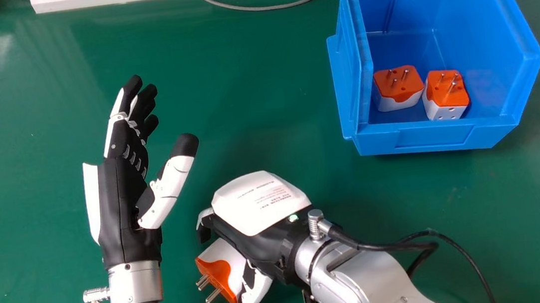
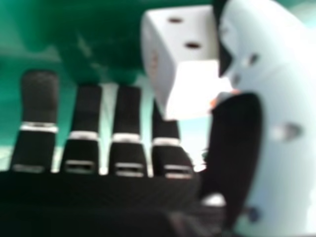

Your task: Pick all objects and put in blue box

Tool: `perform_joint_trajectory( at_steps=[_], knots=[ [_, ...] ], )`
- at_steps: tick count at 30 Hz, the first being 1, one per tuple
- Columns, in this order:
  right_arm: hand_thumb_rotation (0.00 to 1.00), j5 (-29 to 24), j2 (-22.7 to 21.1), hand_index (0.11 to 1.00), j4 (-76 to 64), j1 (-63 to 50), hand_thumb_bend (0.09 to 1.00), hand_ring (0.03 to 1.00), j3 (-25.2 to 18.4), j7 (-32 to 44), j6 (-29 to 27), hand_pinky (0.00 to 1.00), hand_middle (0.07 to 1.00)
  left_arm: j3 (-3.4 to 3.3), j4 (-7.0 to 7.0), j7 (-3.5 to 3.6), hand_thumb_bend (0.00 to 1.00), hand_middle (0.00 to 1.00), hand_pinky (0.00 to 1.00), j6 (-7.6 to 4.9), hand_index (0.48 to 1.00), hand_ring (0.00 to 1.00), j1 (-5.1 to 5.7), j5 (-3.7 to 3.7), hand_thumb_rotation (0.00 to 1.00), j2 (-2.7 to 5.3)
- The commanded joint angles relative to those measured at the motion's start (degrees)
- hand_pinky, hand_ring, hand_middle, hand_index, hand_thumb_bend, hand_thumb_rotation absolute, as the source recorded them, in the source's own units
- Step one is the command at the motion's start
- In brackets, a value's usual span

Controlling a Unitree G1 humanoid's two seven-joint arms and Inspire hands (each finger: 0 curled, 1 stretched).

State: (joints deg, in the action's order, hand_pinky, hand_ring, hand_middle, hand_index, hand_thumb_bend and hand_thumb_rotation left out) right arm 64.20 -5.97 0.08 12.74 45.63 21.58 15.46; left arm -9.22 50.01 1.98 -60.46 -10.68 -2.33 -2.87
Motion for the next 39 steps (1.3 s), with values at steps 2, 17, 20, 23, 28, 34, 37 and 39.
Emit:
perform_joint_trajectory(
  at_steps=[2,17,20,23,28,34,37,39],
  knots=[
    [0.00,-1.30,-1.51,0.605,1.60,-1.98,0.536,0.473,0.94,0.72,-1.39,0.28,0.569,0.32,-0.88,-0.24,0.84,0.88,0.91,-0.25,0.891,0.91,-0.61,0.36,0.57,0.19],
    [0.00,-2.56,-2.18,0.506,2.14,-1.22,0.520,0.418,0.67,-0.39,-3.74,0.20,0.510,0.23,-0.77,0.11,0.83,0.89,0.92,-0.20,0.895,0.91,-0.65,0.14,0.56,0.25],
    [0.00,-2.91,-2.34,0.501,2.16,-1.24,0.519,0.413,0.45,-0.95,-4.33,0.20,0.508,0.23,-0.61,-0.02,0.83,0.89,0.92,-0.37,0.895,0.91,-0.73,0.32,0.56,0.21],
    [0.00,-3.15,-2.29,0.499,2.07,-1.41,0.519,0.413,0.20,-1.48,-4.06,0.19,0.506,0.14,-0.31,-0.36,0.82,0.89,0.92,-0.54,0.895,0.91,-0.87,0.61,0.56,0.12],
    [0.00,-3.62,-2.37,0.496,1.20,-2.06,0.518,0.410,-0.74,-2.49,-3.56,0.19,0.504,0.27,-0.51,-0.15,0.82,0.89,0.92,-0.29,0.895,0.91,-0.79,0.14,0.56,0.20],
    [0.00,-4.42,-3.07,0.493,-0.17,-2.93,0.517,0.407,-2.17,-4.11,-3.97,0.19,0.503,0.28,-0.36,0.07,0.83,0.89,0.91,-0.49,0.892,0.91,-0.74,-0.06,0.56,0.27],
    [0.00,-4.41,-3.58,0.492,-1.09,-3.30,0.517,0.409,-2.93,-3.85,-3.51,0.19,0.502,0.27,-0.49,-0.09,0.83,0.88,0.91,-0.50,0.892,0.91,-0.58,0.10,0.56,0.26],
    [0.00,-4.61,-3.75,0.492,-1.77,-3.63,0.517,0.407,-3.47,-3.43,-3.07,0.19,0.501,0.25,-0.56,-0.33,0.83,0.88,0.91,-0.49,0.891,0.91,-0.46,0.37,0.56,0.23]
  ],
)
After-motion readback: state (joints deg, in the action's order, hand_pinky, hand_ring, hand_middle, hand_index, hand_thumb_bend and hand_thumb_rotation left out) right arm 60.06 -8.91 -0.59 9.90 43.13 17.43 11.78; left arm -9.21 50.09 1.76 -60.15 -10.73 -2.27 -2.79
